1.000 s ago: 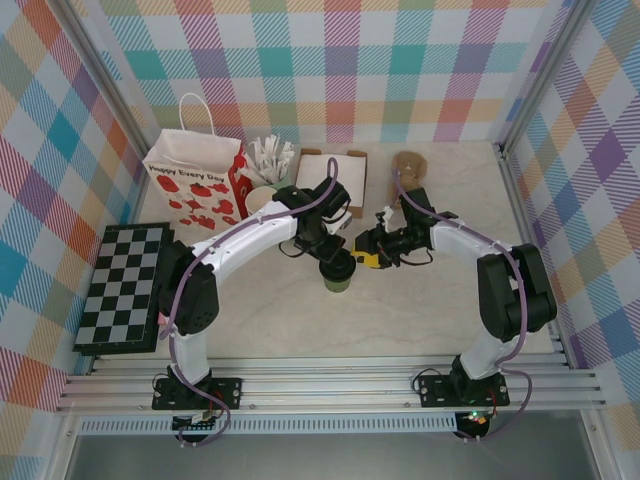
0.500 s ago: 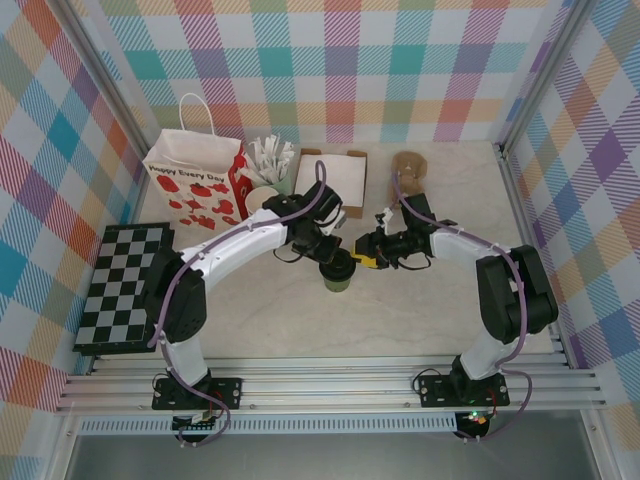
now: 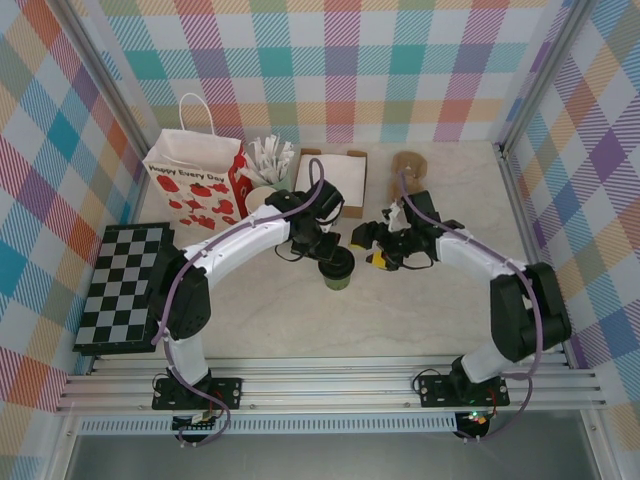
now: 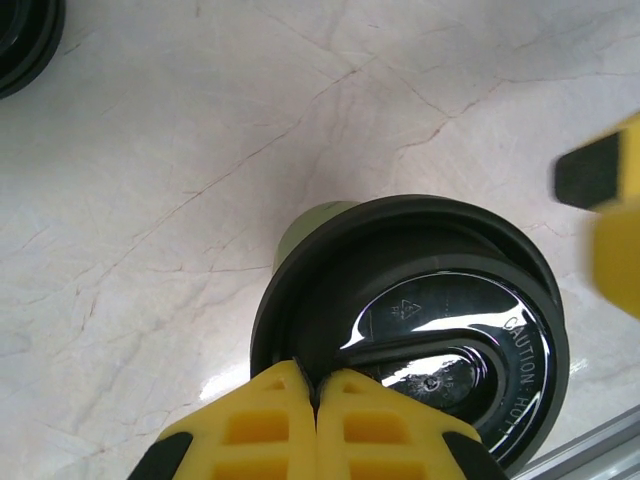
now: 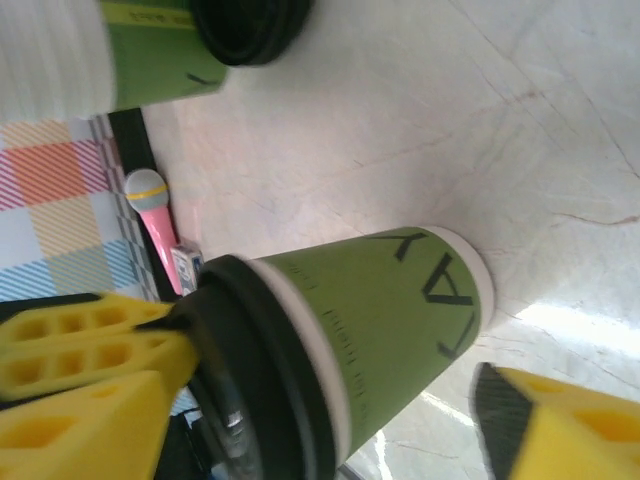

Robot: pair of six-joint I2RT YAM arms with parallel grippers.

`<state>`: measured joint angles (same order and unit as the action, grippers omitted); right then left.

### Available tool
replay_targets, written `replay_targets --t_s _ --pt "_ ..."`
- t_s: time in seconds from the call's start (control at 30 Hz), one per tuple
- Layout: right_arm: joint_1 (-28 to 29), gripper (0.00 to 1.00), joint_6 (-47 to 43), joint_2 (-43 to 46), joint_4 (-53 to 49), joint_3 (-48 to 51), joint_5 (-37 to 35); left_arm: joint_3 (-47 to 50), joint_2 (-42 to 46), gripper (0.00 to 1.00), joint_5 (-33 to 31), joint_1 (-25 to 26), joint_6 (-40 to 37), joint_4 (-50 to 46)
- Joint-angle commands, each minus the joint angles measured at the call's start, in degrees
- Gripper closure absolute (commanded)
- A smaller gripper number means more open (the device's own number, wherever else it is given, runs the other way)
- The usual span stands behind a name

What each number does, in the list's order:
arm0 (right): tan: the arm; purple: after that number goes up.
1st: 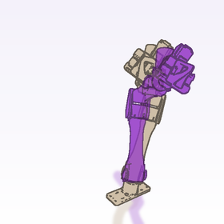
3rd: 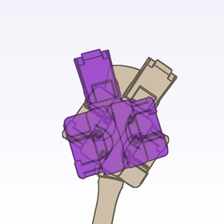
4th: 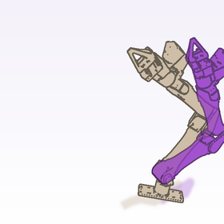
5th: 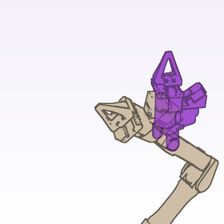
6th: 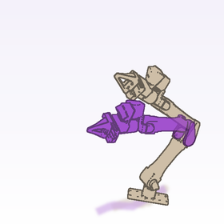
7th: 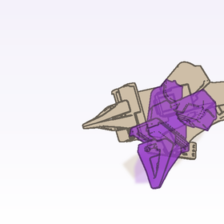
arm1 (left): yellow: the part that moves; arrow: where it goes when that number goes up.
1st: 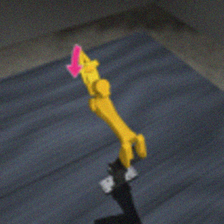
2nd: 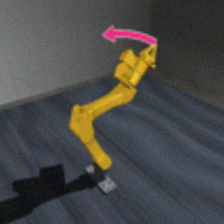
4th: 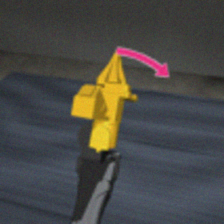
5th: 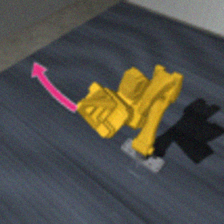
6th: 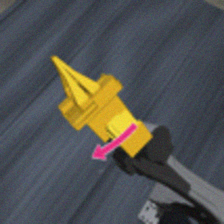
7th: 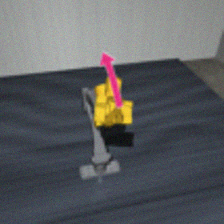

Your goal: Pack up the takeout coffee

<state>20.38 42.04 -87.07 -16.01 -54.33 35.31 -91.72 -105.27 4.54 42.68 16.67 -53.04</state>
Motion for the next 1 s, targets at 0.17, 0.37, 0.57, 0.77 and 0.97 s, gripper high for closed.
replay_targets --t_s 0.17,0.37,0.57,0.77,0.97 --pt "0.36 0.00 4.91 7.42 8.50 6.21 -4.34 1.10 1.86 1.00 -4.52 0.57 10.19 -1.91" --pt "1.33 0.00 7.37 7.56 12.17 7.78 -4.32 4.59 2.80 1.00 -6.92 0.62 14.51 1.01" --pt "2.54 0.00 8.77 10.45 15.95 11.95 -9.11 4.52 1.41 1.00 -8.73 0.58 18.62 0.87" --pt "4.79 0.04 7.80 11.63 15.81 14.54 -8.83 5.19 0.15 1.00 -8.28 0.63 23.41 3.31" --pt "10.09 0.02 14.41 13.86 20.72 20.36 -16.27 4.96 0.11 1.00 -9.86 1.17 25.62 3.70"
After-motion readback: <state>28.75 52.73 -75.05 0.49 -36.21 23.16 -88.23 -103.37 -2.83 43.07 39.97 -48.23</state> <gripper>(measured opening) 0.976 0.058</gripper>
